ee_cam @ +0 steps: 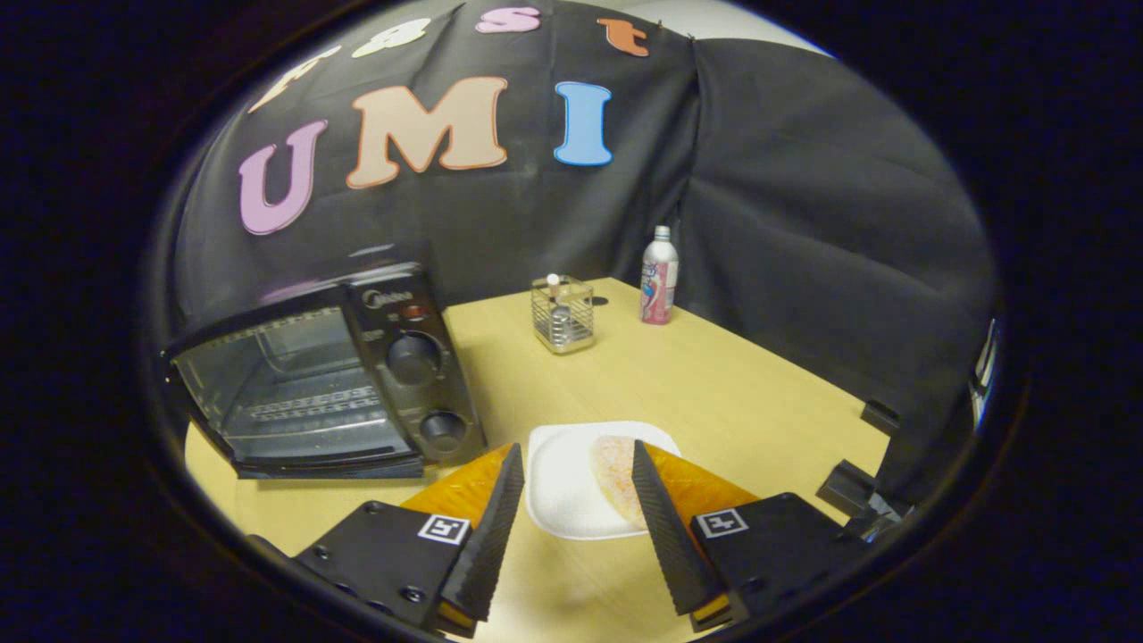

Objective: Open the toaster oven, put the food inside, and close the toaster oven door.

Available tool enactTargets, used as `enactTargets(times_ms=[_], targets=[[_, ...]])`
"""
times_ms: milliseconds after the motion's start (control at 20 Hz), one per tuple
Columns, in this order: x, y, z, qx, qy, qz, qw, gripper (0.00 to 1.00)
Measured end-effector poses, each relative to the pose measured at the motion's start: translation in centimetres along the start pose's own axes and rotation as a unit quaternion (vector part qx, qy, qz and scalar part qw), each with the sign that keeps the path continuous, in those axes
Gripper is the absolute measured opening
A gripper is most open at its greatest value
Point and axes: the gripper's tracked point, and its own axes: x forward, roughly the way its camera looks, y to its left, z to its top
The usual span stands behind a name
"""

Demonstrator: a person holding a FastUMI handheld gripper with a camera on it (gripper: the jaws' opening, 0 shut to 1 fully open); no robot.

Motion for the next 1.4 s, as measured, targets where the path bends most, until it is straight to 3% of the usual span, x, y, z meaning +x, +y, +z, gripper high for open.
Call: enactTargets(times_ms=[500,900,1000,1100,1400], targets=[[5.0,-3.7,-2.9,0.021,0.040,-0.014,0.999,0.79],[6.1,-4.3,-3.2,0.071,0.022,-0.001,0.997,0.80],[6.2,-4.7,-3.8,0.068,0.028,-0.011,0.997,0.81],[6.5,-5.7,-6.5,0.043,0.081,-0.029,0.995,0.79],[6.4,-5.3,-6.1,0.032,0.064,-0.029,0.997,0.72]])
